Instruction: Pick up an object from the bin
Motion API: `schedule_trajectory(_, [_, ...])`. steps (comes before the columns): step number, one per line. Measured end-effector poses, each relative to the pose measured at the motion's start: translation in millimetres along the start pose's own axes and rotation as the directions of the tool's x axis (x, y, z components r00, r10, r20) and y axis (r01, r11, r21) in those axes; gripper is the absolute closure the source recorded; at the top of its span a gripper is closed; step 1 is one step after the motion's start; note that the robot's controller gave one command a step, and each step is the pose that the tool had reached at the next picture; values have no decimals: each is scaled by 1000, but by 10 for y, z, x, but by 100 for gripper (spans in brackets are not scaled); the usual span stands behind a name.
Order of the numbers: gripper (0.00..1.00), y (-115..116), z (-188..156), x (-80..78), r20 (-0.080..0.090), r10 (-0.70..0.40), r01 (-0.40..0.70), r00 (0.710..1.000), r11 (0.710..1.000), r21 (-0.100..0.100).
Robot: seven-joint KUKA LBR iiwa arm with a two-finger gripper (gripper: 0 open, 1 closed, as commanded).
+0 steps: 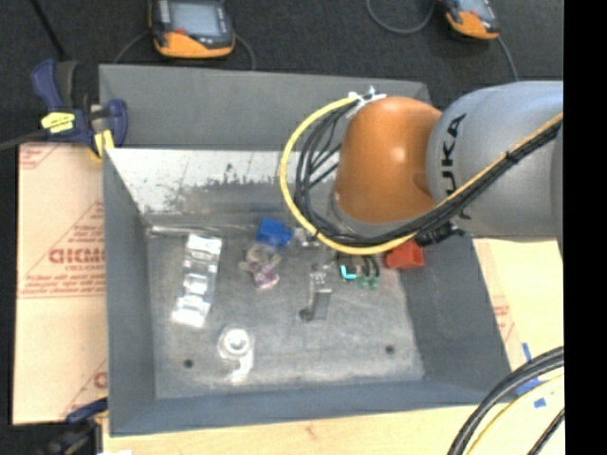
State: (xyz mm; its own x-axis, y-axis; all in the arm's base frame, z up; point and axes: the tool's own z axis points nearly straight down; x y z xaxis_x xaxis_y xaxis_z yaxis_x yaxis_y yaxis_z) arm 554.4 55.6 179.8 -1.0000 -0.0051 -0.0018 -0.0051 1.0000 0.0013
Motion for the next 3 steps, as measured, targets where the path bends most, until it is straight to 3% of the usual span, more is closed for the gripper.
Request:
schedule_trajectory(1, [0,171,1128,-591,2,-53,53,999,999,2])
schedule_trajectory(2, [100,172,1069,-606,8,-50,50,999,999,0])
schedule_trajectory(3, [100,280,-341,-546,11,-68,68,998,998,2])
